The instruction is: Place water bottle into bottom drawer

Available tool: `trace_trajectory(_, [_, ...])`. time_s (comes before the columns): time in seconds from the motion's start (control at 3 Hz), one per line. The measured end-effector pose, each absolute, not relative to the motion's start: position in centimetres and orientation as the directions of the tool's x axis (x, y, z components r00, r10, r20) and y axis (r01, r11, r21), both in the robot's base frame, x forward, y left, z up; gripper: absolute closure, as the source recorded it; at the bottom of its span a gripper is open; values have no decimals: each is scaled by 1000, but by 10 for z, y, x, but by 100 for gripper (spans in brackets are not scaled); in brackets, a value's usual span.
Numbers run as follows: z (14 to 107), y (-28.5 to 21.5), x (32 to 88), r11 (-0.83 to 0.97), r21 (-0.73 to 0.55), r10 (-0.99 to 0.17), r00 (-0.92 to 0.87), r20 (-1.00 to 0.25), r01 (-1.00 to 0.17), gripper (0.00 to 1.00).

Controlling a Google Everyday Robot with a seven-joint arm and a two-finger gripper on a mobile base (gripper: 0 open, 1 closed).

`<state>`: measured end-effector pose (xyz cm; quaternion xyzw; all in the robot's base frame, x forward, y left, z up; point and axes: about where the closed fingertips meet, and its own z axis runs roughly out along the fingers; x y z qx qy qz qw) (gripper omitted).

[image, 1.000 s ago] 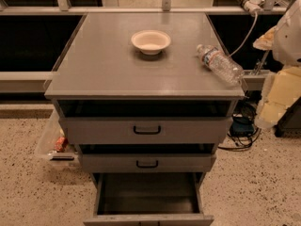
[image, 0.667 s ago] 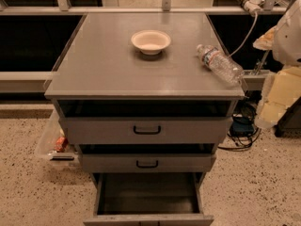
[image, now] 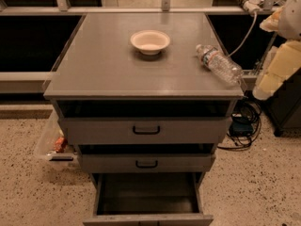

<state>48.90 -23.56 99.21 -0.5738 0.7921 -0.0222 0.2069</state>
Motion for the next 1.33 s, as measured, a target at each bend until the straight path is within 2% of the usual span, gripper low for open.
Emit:
trace_trajectory(0.33, [991,-237,545,404,-249,-877,-295,-379,-880,0])
trace_trajectory(0.67, [991,-237,546,406,-252,-876,-295,-381,-878,0])
trace_trajectory(1.33, [971,-252,605,472,-222,-848,-370,-379,-853,0])
